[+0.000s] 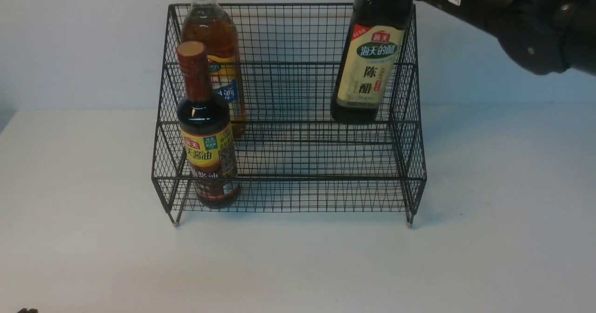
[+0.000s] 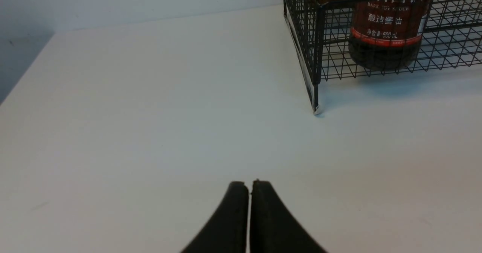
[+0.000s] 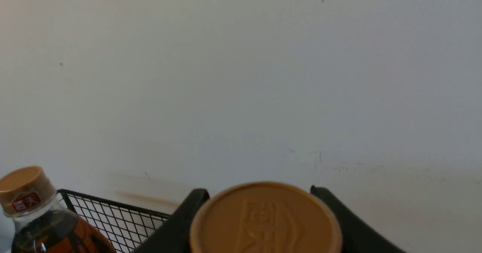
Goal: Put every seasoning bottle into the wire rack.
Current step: Use the right arm to put the condiment bottle back on the shelf
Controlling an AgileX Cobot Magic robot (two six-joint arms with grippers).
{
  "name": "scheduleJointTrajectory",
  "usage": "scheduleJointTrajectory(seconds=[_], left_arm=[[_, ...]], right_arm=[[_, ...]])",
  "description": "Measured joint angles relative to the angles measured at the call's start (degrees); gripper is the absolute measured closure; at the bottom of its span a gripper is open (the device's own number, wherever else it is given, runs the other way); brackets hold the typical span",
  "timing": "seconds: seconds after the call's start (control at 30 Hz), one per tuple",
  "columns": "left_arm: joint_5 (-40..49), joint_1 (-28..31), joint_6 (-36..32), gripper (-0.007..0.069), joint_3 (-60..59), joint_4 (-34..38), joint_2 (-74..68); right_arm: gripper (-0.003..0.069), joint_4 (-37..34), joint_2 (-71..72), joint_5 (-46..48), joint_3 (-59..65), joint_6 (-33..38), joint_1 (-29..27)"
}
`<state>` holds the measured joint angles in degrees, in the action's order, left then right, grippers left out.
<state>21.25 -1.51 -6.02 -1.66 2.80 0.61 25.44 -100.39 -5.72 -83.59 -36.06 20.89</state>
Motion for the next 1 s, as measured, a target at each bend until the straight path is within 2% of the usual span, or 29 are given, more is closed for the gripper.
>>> scheduleJointTrajectory(seconds=[0.43, 1.0], left_arm=[[0.0, 0.0, 0.0, 0.0629, 0.0, 0.0, 0.0], [0.0, 0.0, 0.0, 0.0629, 0.0, 0.0, 0.0]], right_arm=[[0.0344, 1.0, 0.0, 14.5, 0.1, 0.1, 1.6], [0.0344, 2.0, -3.5, 15.8, 0.1, 0.2, 3.4]])
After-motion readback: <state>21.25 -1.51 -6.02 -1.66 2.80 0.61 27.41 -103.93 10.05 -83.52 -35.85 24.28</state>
